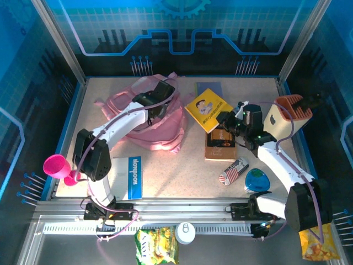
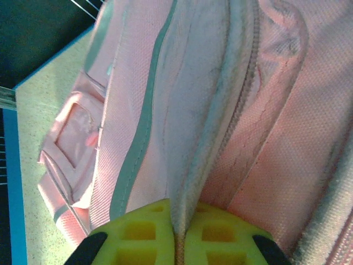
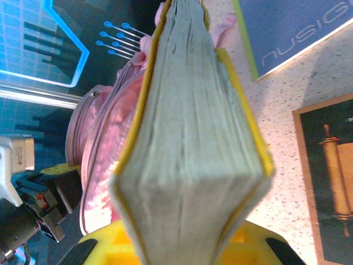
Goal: Pack the student bag
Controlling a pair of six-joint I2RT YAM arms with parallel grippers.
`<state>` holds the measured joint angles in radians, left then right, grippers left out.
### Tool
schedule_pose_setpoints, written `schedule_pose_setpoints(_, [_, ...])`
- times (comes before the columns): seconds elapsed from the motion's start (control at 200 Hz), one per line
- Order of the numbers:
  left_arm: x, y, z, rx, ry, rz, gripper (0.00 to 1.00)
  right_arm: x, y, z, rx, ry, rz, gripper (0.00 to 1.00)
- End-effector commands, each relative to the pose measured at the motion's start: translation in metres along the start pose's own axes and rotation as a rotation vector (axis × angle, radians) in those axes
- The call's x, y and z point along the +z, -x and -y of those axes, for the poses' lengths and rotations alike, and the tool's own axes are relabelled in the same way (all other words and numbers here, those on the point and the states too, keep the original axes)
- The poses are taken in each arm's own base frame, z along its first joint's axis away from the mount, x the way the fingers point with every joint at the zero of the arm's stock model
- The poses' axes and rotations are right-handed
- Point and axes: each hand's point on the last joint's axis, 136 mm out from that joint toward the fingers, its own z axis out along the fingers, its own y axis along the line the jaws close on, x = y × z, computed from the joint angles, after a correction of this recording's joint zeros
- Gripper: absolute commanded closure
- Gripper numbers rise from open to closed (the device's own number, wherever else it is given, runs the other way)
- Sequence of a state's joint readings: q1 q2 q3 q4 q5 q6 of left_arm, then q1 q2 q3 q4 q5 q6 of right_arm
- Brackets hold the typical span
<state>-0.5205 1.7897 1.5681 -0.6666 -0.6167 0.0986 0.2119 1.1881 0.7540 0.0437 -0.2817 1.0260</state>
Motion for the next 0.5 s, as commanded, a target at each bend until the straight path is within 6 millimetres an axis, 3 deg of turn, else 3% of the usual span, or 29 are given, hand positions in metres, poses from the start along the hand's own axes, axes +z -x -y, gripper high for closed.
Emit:
schedule_pose_setpoints(0.0, [-0.034,0.046,-0.029,-0.169,0.049,0.189,1.00,-0.004,0.002,-0.035,-0.073,0.125,0.007,0.91])
schedule_pose_setpoints(0.24, [-0.049,0.069,-0.035,-0.237,0.029,0.246,1.00,0.018,-0.029,-0.035,-0.024,0.120,-0.096,0.91])
schedule_pose_setpoints(0.495, [-0.067,0.080,-0.041,-0.273,-0.007,0.288,1.00,0.063,-0.053,-0.069,0.009,0.175,-0.185,0.91])
